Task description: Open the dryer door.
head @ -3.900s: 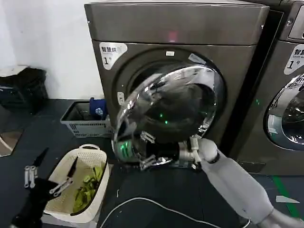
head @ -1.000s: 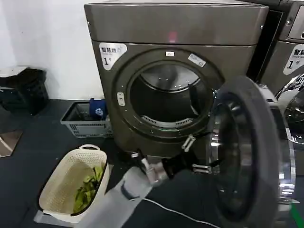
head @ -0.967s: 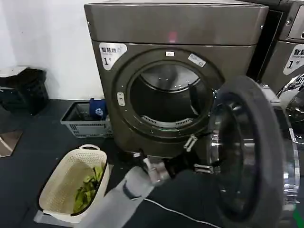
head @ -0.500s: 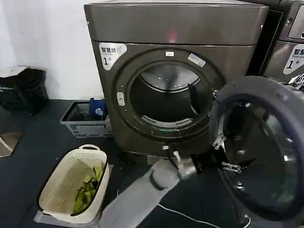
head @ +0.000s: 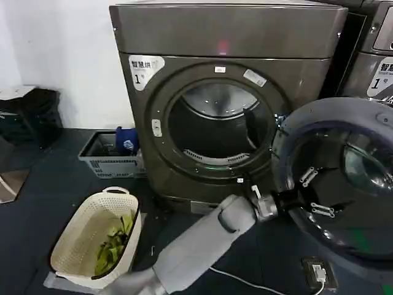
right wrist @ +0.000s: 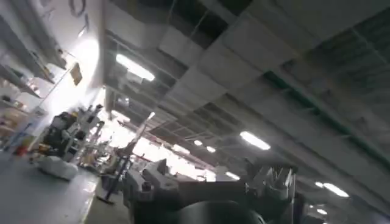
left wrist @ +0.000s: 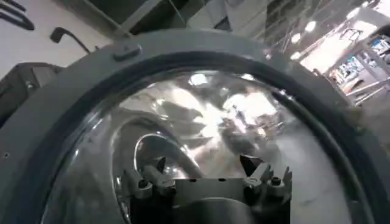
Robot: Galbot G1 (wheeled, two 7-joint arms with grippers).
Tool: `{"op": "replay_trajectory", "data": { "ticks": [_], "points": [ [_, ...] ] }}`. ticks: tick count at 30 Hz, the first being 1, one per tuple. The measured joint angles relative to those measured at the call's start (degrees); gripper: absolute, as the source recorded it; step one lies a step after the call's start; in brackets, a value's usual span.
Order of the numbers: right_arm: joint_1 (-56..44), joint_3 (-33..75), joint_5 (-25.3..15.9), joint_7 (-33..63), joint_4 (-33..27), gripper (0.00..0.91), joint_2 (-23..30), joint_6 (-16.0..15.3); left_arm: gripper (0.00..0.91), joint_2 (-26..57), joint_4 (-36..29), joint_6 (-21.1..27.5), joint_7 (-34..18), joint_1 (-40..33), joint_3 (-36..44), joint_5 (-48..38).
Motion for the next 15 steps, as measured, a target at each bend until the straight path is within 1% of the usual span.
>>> {"op": "replay_trajectory", "data": {
  "ticks": [6,15],
  "points": [
    [0.07,0.11,-0.02,0.0,-0.6,0.907,0.22,0.37,0.907,0.0,3.63,0.23,-0.68,-2.05,-0.38,0.24],
    [0.33,-0.03,-0.14,-0.16,-0.71,0.907,0.15,0.34,0.907,0.0,4.74,1.07,-1.11,-2.62,-0.97,0.41]
  ]
}}
